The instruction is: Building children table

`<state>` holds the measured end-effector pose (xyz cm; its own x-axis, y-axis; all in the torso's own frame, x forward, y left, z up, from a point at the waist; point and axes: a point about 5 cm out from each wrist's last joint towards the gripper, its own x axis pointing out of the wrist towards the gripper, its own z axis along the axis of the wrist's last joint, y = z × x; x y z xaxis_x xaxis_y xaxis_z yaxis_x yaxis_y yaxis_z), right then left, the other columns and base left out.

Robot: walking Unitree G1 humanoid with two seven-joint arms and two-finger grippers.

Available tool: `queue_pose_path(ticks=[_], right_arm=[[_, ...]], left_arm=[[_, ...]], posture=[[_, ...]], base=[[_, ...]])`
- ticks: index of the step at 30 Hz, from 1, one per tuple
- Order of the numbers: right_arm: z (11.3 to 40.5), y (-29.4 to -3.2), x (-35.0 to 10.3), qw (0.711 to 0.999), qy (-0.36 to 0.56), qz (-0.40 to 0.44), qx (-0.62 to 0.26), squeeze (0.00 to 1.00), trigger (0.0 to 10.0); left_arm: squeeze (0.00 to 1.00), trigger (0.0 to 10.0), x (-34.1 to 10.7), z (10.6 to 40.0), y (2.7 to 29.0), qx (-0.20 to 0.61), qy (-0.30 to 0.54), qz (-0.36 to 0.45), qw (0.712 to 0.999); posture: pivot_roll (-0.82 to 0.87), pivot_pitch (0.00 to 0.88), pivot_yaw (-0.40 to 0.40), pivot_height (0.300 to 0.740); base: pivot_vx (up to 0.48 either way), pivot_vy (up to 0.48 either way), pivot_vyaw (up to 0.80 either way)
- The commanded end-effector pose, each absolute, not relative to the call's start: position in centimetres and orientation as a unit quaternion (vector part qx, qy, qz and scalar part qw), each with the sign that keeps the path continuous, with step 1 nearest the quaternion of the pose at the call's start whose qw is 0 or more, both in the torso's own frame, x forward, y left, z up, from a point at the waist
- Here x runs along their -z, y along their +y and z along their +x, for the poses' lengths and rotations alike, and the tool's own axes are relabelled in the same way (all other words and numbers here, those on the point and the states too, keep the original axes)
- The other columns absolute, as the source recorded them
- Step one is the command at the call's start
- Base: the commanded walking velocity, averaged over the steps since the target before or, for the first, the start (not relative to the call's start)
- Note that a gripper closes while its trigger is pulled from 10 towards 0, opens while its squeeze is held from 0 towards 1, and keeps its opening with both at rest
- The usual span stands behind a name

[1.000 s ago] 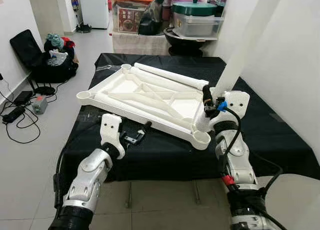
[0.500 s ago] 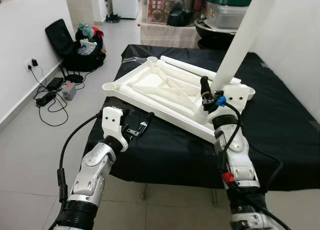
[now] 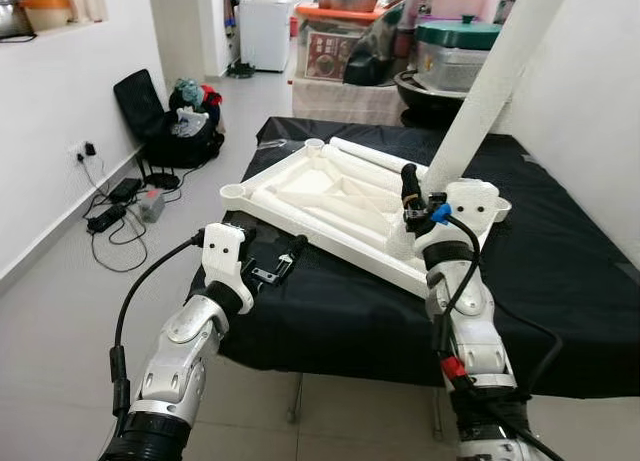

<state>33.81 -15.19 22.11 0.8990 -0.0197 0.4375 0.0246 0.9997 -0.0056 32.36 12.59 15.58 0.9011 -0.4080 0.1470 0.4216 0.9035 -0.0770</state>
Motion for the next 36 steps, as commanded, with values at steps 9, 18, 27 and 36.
queue_pose_path(ticks=[9, 18, 27, 36], right_arm=[[33.58, -15.21, -21.98, 0.975, -0.222, -0.007, 0.016, 0.0, 0.0], [33.54, -15.21, -21.96, 0.975, -0.222, -0.009, 0.017, 0.0, 0.0], [33.48, -15.33, -21.91, 0.975, -0.221, -0.011, 0.02, 0.0, 0.0], [33.45, -15.44, -21.89, 0.975, -0.221, -0.011, 0.023, 0.0, 0.0]], left_arm=[[0.0, 10.0, -15.39, 32.38, 12.11, 0.224, -0.062, -0.05, 0.971], [0.0, 10.0, -15.4, 32.35, 11.96, 0.227, -0.063, -0.05, 0.971], [0.0, 10.0, -15.26, 32.25, 11.71, 0.233, -0.061, -0.049, 0.969], [0.0, 10.0, -15.34, 32.12, 11.57, 0.236, -0.068, -0.055, 0.968]], posture=[[0.05, 0.0, -0.067, 0.74], [0.04, 0.0, -0.066, 0.74], [0.04, 0.0, -0.069, 0.74], [0.04, 0.0, -0.069, 0.74]], base=[[0.296, 0.0, 0.0], [0.295, 0.0, 0.0], [0.091, 0.0, 0.0], [0.0, 0.0, 0.0]])
